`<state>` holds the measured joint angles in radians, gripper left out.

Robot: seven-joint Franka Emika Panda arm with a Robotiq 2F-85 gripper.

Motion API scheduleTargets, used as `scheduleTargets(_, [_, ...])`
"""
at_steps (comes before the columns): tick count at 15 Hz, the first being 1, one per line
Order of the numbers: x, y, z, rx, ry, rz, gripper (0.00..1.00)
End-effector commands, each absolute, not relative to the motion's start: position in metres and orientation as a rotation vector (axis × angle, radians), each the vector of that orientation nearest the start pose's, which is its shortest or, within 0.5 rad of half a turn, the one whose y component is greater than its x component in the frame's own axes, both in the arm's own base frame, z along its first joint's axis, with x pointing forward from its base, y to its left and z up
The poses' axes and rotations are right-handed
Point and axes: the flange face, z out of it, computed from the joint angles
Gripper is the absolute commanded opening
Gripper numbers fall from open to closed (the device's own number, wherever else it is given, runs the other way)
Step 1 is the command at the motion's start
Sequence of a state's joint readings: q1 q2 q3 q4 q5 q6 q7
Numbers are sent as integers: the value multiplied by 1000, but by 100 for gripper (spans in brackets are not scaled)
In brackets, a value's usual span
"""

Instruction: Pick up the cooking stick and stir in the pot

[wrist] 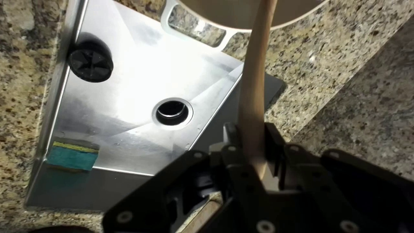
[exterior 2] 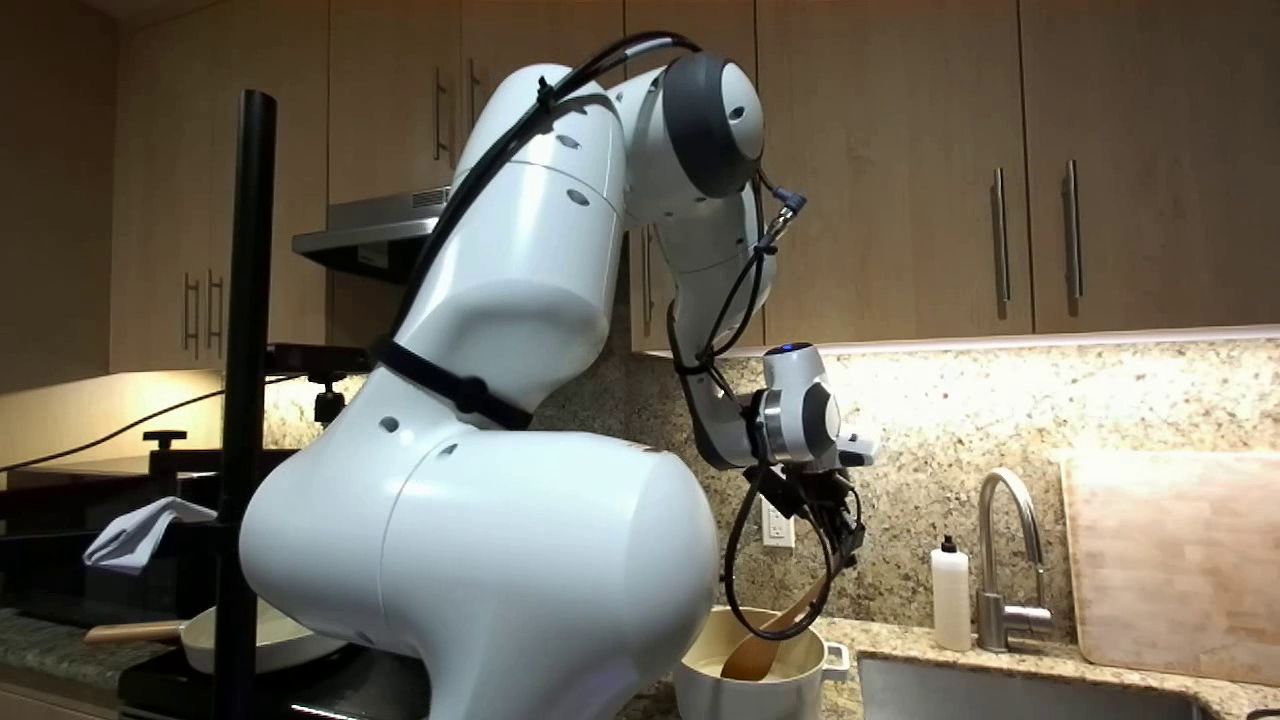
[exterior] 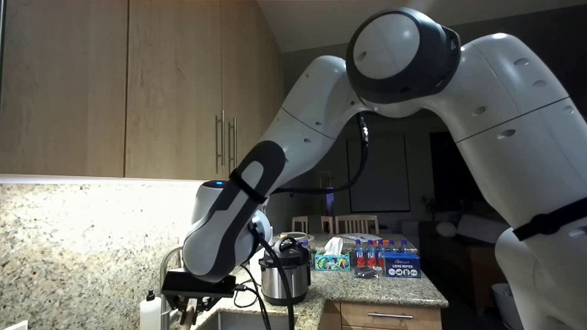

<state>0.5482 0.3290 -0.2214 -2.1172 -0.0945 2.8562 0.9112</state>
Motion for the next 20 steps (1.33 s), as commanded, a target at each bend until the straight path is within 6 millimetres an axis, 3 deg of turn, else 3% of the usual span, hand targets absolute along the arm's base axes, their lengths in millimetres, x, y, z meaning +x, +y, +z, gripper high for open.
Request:
scheduleTargets(1, [580,228,305,-2891,570,-559,9])
scheduleTargets(6, [575,251,298,-2926,463,-509,9])
scheduleTargets(11, [563,245,287,-2954,517,-463,9])
scheduleTargets(14, [555,235,286,-2937,570,-481,9])
scheduleTargets(20, [553,195,281,-2913,709,-469,9])
